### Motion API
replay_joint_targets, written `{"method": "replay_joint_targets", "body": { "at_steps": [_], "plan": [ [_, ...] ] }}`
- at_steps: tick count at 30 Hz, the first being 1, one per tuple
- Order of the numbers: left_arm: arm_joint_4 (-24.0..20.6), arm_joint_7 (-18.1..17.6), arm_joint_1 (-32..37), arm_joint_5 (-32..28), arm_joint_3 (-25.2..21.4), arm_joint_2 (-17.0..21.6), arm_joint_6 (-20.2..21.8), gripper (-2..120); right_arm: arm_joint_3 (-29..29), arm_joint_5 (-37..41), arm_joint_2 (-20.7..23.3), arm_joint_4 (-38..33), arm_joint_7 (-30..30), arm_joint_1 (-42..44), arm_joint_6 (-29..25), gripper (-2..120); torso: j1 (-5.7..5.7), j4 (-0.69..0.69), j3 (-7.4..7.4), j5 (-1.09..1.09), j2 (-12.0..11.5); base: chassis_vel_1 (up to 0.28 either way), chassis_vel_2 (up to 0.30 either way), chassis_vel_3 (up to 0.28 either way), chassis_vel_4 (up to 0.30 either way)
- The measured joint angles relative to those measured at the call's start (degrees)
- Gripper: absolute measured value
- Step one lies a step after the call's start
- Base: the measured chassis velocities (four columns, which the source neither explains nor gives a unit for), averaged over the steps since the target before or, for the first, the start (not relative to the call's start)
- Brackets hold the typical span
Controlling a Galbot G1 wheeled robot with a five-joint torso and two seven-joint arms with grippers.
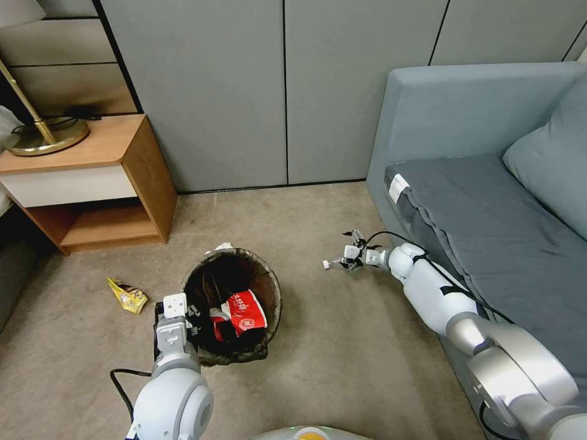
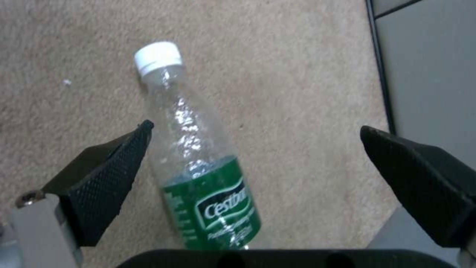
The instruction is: Pick up the trash bin, then pick up the garbage from the floor and place it into the trash bin.
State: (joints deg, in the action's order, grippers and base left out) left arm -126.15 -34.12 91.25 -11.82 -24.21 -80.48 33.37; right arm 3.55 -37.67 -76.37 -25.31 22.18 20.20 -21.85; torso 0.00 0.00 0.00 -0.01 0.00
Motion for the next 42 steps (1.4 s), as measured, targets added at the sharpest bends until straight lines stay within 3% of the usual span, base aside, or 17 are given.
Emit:
{"method": "replay_joint_targets", "body": {
  "at_steps": [11,42],
  "plan": [
    [0.23,-0.08,-0.14,-0.26,-0.05,0.11,0.0,0,1.6,3.64,-0.15,3.74,-1.75,-1.17,2.15,100,0.0,0.0,0.0,0.01,0.0,0.0,0.0,0.0,0.0],
    [-0.75,-0.19,0.72,-0.03,-0.36,0.11,-0.08,0,2.1,7.12,-2.33,4.09,-0.94,-1.48,5.66,100,0.0,0.0,0.0,0.0,0.0,0.0,0.0,0.0,0.0]
  ]
}}
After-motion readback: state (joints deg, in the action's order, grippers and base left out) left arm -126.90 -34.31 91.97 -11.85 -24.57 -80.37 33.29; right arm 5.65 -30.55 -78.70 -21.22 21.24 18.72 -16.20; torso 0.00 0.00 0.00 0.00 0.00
